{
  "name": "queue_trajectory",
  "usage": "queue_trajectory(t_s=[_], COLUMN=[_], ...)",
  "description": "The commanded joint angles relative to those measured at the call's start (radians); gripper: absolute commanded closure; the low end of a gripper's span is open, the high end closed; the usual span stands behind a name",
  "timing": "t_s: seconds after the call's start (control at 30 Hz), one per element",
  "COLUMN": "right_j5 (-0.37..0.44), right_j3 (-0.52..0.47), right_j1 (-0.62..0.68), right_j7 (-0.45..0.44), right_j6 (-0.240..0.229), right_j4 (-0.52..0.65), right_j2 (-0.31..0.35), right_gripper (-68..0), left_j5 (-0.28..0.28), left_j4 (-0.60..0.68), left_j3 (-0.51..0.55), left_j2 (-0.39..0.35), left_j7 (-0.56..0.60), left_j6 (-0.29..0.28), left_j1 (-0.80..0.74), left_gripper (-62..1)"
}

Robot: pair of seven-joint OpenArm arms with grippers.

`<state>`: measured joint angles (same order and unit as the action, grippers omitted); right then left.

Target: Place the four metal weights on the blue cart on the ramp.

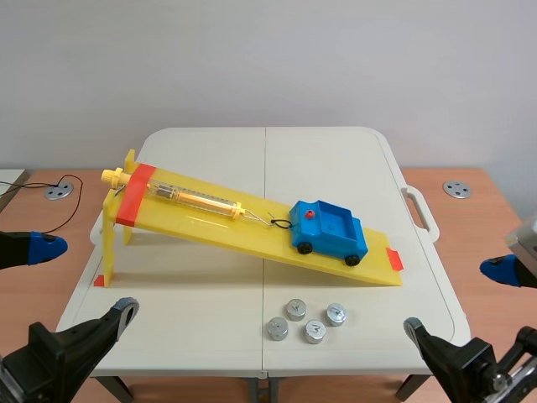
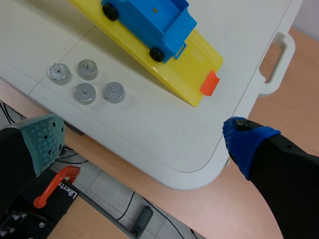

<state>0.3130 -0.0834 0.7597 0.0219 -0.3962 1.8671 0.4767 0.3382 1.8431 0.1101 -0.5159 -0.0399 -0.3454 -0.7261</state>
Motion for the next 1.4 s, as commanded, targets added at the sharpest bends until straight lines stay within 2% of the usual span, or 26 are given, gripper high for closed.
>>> queue_trajectory(t_s=[0.0,0.27,1.13,1.33,1.37], right_j5=[0.027,0.027,0.026,0.0,0.0], right_j3=[-0.038,-0.038,-0.038,-0.038,-0.038], right_j1=[-0.006,-0.006,-0.006,-0.01,-0.012], right_j7=[-0.167,-0.167,-0.167,-0.167,-0.165], right_j6=[0.037,0.037,0.037,0.033,0.033], right_j4=[0.032,0.032,0.032,0.032,0.032], right_j2=[0.027,0.027,0.027,0.027,0.027], right_gripper=[-66.1,-66.1,-66.1,-66.1,-66.1], left_j5=[0.062,0.062,0.062,0.062,0.062], left_j4=[0.072,0.072,0.073,0.073,0.073], left_j3=[0.014,0.014,0.014,0.014,0.014], left_j2=[-0.017,-0.017,-0.017,-0.017,-0.017], left_j7=[0.138,0.072,0.035,0.035,0.035], left_j6=[-0.021,-0.021,-0.033,-0.032,-0.032], left_j1=[-0.024,-0.024,-0.019,-0.018,-0.018], left_gripper=[-62.3,-62.3,-62.3,-62.3,-59.9])
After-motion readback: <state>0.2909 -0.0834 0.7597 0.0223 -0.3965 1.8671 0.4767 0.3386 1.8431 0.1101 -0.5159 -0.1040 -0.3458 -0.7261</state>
